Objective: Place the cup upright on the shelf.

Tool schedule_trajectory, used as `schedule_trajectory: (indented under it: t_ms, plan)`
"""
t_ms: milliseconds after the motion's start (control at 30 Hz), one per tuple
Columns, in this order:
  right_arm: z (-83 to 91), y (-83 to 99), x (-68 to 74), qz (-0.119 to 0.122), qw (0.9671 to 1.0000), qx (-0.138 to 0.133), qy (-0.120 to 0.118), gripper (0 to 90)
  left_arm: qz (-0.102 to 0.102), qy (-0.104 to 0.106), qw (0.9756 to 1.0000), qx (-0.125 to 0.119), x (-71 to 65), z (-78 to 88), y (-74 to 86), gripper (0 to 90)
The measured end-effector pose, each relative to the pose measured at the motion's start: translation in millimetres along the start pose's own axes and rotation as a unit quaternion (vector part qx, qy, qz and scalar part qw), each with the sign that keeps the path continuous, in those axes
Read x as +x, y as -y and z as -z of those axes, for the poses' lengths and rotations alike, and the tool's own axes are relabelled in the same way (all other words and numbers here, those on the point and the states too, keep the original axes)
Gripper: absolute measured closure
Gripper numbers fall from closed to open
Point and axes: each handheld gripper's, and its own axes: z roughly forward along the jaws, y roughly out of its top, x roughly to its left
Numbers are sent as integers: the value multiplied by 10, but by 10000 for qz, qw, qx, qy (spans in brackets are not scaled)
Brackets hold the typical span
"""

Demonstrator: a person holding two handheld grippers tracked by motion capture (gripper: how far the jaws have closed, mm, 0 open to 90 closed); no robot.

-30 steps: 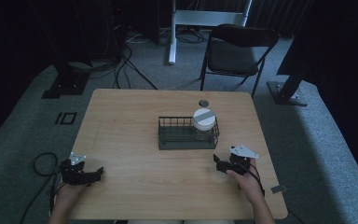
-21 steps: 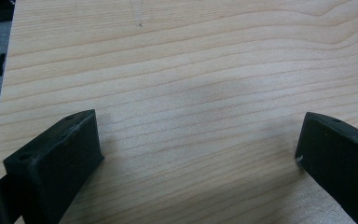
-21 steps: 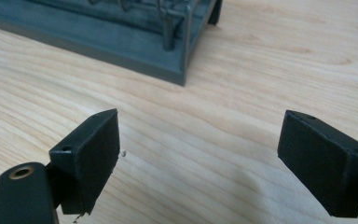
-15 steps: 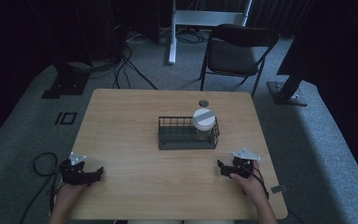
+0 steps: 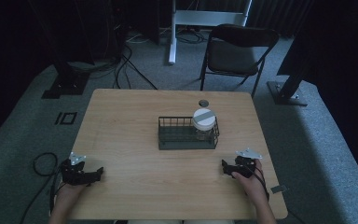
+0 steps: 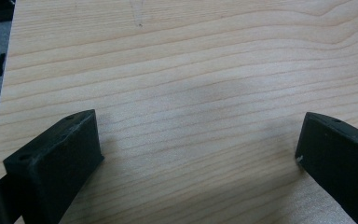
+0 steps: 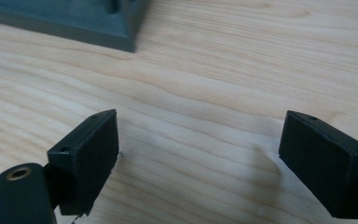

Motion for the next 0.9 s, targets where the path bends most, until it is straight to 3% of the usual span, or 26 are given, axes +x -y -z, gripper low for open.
schedule_trajectory:
  t_ms: [33,167,900]
  plan:
    - [-1,0,-28,-172,9998,17,89,118,0,-1,10000,0,0,0,0,2]
    - [-16,4,-46,-277,9992,193,190,117,1,0,10000,0,0,0,0,2]
    - [-19,3,-45,-273,9992,208,203,113,-1,-1,10000,0,0,0,0,2]
